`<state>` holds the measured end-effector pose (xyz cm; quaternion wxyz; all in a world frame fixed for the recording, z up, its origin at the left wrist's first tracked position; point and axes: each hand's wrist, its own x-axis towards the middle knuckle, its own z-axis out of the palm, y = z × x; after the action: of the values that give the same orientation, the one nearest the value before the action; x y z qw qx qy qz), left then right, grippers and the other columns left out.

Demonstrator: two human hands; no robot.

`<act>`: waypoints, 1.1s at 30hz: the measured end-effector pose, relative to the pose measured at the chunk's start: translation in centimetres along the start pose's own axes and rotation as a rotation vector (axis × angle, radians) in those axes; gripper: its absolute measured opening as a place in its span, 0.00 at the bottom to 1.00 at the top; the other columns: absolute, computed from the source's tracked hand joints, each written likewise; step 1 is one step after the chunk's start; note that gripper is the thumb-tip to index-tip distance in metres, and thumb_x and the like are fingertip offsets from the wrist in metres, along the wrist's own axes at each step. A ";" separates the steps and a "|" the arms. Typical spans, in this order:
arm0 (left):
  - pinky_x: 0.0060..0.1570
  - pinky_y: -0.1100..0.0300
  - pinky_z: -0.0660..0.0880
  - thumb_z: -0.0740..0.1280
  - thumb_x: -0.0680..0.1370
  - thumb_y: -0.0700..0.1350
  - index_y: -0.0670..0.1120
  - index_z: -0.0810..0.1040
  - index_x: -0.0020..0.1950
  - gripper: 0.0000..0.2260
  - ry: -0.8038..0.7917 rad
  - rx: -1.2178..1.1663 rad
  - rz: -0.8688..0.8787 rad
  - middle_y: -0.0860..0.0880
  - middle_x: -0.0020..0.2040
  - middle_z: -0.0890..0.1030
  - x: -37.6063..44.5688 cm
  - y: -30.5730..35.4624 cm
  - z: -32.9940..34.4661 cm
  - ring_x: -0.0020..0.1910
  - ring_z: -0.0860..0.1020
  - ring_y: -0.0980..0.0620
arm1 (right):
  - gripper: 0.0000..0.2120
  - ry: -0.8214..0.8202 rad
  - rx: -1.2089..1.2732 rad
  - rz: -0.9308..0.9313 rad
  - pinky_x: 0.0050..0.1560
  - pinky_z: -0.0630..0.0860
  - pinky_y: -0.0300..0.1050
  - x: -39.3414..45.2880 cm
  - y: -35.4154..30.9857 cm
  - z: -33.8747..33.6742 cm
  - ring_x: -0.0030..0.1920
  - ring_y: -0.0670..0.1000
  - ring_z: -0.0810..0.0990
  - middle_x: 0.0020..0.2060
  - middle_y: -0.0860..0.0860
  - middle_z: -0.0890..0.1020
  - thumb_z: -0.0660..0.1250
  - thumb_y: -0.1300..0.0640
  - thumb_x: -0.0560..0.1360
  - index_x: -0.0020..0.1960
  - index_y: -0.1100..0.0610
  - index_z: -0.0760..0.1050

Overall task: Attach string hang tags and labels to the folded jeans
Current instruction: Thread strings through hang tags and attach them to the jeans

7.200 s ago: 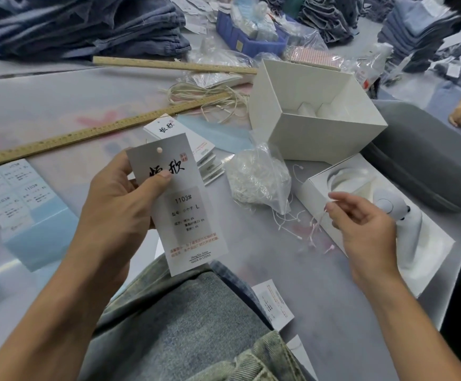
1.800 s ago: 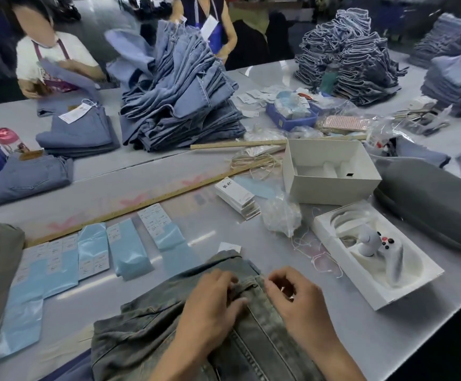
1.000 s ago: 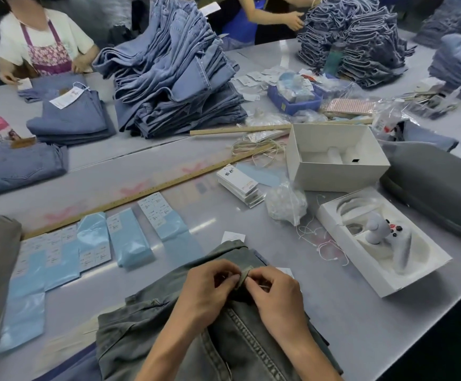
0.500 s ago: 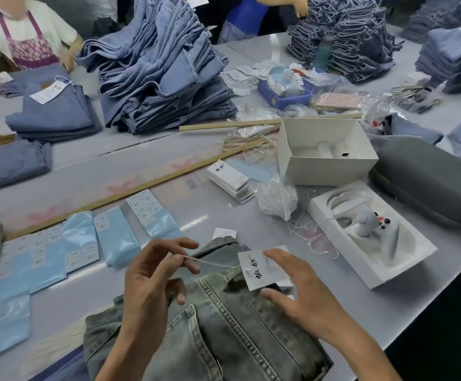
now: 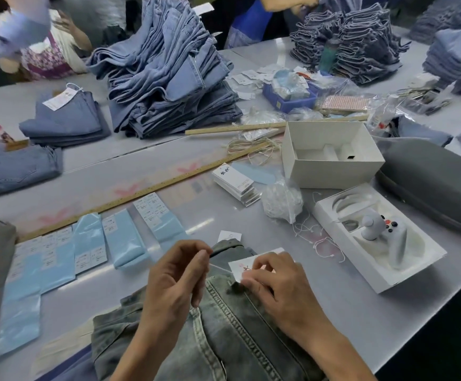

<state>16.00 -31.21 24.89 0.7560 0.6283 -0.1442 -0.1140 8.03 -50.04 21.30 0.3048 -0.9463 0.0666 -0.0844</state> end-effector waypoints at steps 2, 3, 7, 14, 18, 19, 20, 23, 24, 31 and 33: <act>0.23 0.66 0.68 0.67 0.77 0.43 0.48 0.82 0.47 0.04 -0.031 0.067 0.050 0.45 0.41 0.83 0.1 0.1 0.5 0.29 0.72 0.53 | 0.21 -0.021 -0.016 -0.001 0.55 0.69 0.49 0.4 -0.3 0.1 0.54 0.48 0.75 0.50 0.44 0.79 0.58 0.38 0.81 0.51 0.49 0.85; 0.25 0.67 0.69 0.66 0.78 0.42 0.49 0.81 0.47 0.05 -0.055 0.100 0.078 0.44 0.45 0.84 0.1 0.1 0.7 0.30 0.74 0.53 | 0.19 -0.058 -0.007 0.011 0.56 0.69 0.49 0.6 -0.4 0.4 0.54 0.48 0.75 0.50 0.44 0.79 0.59 0.41 0.82 0.51 0.50 0.84; 0.24 0.62 0.71 0.66 0.80 0.44 0.52 0.79 0.49 0.04 -0.171 0.151 0.049 0.41 0.40 0.84 0.0 -0.2 1.0 0.30 0.77 0.49 | 0.14 -0.068 0.068 0.062 0.53 0.69 0.43 0.8 -0.9 1.5 0.48 0.47 0.74 0.45 0.44 0.75 0.58 0.49 0.84 0.48 0.54 0.78; 0.29 0.60 0.72 0.69 0.81 0.41 0.54 0.82 0.49 0.07 -0.147 0.328 -0.025 0.49 0.34 0.80 -0.4 -2.5 0.6 0.31 0.75 0.55 | 0.06 0.007 -0.105 -0.097 0.49 0.76 0.43 0.1 -1.2 2.5 0.49 0.49 0.76 0.47 0.47 0.79 0.70 0.51 0.78 0.47 0.53 0.80; 0.31 0.63 0.68 0.69 0.81 0.40 0.53 0.82 0.48 0.08 -0.129 0.382 -0.060 0.52 0.32 0.77 -0.4 -3.2 0.2 0.29 0.72 0.57 | 0.03 0.061 -0.115 -0.101 0.43 0.78 0.45 -0.1 -1.0 2.8 0.45 0.50 0.78 0.43 0.47 0.80 0.73 0.57 0.76 0.44 0.54 0.81; 0.31 0.62 0.69 0.69 0.80 0.39 0.53 0.82 0.48 0.08 -0.126 0.401 -0.062 0.52 0.32 0.78 -0.4 -3.2 0.3 0.30 0.72 0.57 | 0.03 0.064 -0.075 -0.076 0.45 0.77 0.44 -0.1 -1.0 2.7 0.46 0.49 0.78 0.43 0.47 0.80 0.71 0.58 0.78 0.45 0.53 0.81; 0.32 0.59 0.71 0.70 0.80 0.39 0.53 0.82 0.48 0.08 -0.124 0.424 -0.061 0.53 0.34 0.79 -0.3 -3.2 0.4 0.31 0.73 0.57 | 0.03 0.056 -0.012 -0.045 0.47 0.76 0.41 0.0 -0.9 2.6 0.47 0.47 0.78 0.44 0.46 0.80 0.70 0.57 0.79 0.47 0.53 0.81; 0.40 0.49 0.79 0.72 0.79 0.40 0.53 0.83 0.48 0.07 -0.115 0.506 -0.054 0.56 0.41 0.83 -0.4 -3.0 0.7 0.38 0.80 0.54 | 0.04 0.039 0.294 0.066 0.50 0.74 0.32 -0.1 -1.3 2.0 0.49 0.41 0.80 0.46 0.40 0.82 0.70 0.56 0.79 0.51 0.48 0.82; 0.41 0.49 0.80 0.72 0.78 0.41 0.54 0.83 0.48 0.07 -0.117 0.515 -0.044 0.57 0.43 0.84 -0.4 -2.9 0.7 0.40 0.82 0.53 | 0.06 0.058 0.403 0.100 0.49 0.75 0.30 -0.2 -1.4 1.7 0.49 0.41 0.81 0.47 0.39 0.83 0.71 0.56 0.78 0.52 0.47 0.83; 0.38 0.57 0.78 0.74 0.77 0.38 0.54 0.84 0.48 0.10 -0.088 0.508 0.036 0.55 0.44 0.85 -0.2 -3.1 1.2 0.43 0.82 0.51 | 0.13 0.142 0.942 0.298 0.49 0.81 0.38 0.1 -2.4 0.5 0.48 0.50 0.86 0.45 0.50 0.88 0.74 0.65 0.75 0.49 0.47 0.86; 0.37 0.54 0.78 0.74 0.76 0.38 0.55 0.84 0.48 0.11 -0.103 0.515 0.050 0.56 0.44 0.85 -0.2 -3.0 1.1 0.43 0.82 0.51 | 0.10 0.170 1.021 0.353 0.46 0.81 0.39 0.1 -2.6 0.5 0.45 0.52 0.87 0.42 0.54 0.87 0.75 0.65 0.73 0.48 0.50 0.86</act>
<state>15.49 -32.68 22.06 0.5653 0.7896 -0.2224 -0.0869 8.44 -47.70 22.39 0.7287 -0.6422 0.1995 -0.1296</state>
